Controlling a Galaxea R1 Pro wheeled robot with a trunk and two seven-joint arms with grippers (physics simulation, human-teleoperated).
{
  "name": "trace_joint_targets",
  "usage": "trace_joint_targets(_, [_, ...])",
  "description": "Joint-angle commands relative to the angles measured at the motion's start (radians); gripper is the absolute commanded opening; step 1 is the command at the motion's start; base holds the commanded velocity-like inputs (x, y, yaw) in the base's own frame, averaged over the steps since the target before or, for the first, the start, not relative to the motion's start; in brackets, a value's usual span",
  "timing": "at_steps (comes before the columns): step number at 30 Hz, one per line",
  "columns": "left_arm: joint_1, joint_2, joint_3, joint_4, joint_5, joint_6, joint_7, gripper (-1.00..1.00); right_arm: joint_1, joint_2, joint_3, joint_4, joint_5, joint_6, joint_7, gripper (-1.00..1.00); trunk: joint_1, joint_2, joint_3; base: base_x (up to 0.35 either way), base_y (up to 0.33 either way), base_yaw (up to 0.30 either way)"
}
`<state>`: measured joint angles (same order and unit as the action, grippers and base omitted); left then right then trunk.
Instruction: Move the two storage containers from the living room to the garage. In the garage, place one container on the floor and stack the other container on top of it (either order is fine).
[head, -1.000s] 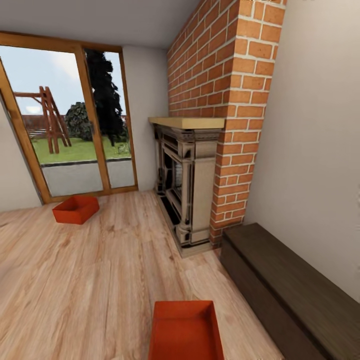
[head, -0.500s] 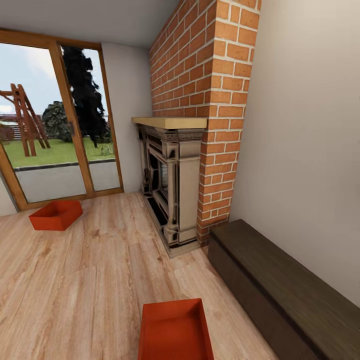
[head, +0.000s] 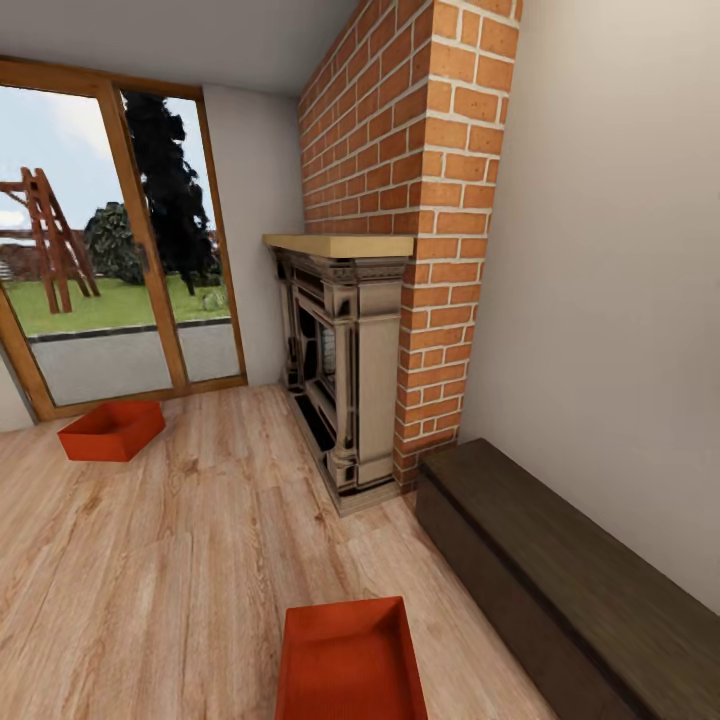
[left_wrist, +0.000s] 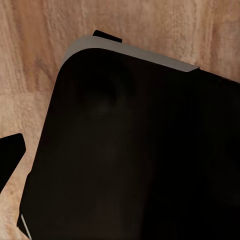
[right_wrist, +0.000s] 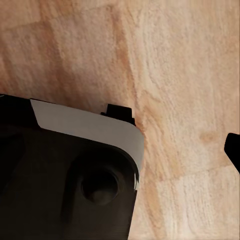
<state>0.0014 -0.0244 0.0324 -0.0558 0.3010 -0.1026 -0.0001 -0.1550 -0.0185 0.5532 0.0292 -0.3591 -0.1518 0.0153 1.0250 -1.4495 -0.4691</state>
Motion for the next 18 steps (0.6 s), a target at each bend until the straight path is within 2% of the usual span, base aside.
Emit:
trace_joint_targets(1, [0.0, 0.0, 0.003, -0.001, 0.003, -0.002, 0.0, 1.0, -0.001, 0.006, 0.008, 0.003, -0.009, -0.006, 0.002, 1.0, 0.0, 0.0, -0.001, 0.0, 0.0, 0.0])
trace_joint_targets(4, [0.0, 0.0, 0.002, -0.001, 0.003, -0.002, 0.0, 1.0, -0.001, 0.021, 0.008, 0.003, -0.007, -0.004, 0.0, 1.0, 0.0, 0.0, -0.001, 0.0, 0.0, 0.0])
trace_joint_targets(18, [0.0, 0.0, 0.002, -0.001, 0.003, -0.001, 0.0, 1.0, -0.001, 0.018, 0.01, 0.003, -0.002, -0.003, -0.009, 1.0, 0.0, 0.0, -0.001, 0.05, 0.0, 0.008])
